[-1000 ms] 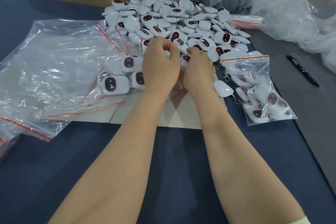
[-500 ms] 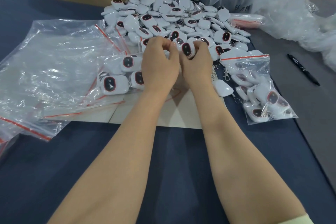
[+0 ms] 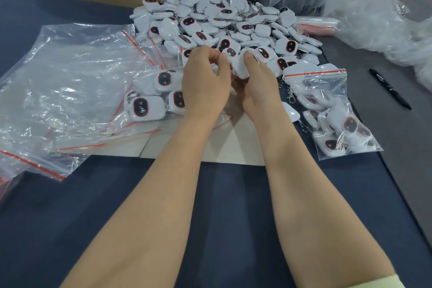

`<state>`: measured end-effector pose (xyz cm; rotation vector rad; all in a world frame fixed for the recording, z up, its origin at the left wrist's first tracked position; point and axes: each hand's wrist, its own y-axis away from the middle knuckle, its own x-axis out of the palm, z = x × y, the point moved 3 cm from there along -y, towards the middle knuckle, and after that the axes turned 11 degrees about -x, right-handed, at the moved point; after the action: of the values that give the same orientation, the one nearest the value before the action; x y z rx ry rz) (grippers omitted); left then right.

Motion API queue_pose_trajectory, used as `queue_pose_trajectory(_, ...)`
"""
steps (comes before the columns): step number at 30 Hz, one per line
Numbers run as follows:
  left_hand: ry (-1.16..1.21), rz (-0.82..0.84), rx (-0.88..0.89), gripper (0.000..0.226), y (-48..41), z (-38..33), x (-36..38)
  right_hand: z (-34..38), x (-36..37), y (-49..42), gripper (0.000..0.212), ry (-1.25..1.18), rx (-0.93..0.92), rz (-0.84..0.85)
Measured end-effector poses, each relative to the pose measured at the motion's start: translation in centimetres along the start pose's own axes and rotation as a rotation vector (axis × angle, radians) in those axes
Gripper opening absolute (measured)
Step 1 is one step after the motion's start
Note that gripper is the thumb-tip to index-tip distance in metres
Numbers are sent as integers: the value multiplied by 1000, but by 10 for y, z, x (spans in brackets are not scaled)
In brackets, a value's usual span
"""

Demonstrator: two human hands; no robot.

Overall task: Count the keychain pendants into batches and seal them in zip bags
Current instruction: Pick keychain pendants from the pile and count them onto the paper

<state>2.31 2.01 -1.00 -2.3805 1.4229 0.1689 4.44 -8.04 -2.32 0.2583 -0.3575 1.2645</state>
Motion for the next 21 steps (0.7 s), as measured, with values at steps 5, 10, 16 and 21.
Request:
queue_pose_trajectory(5, -1, 1, -4, 12, 0, 0, 0, 1, -4, 3, 5, 25, -37, 43)
queue_pose_trajectory(10, 2, -6, -10, 14, 1, 1, 1, 1, -3, 2, 5, -27, -52, 37)
queue_pose_trajectory(16, 9, -6, -9, 15, 1, 0, 0, -2, -2, 3, 11, 120, -168, 149)
queue_pose_trajectory(21, 2, -6, -11, 14, 0, 0, 1, -3, -1, 2, 15, 188, -192, 146)
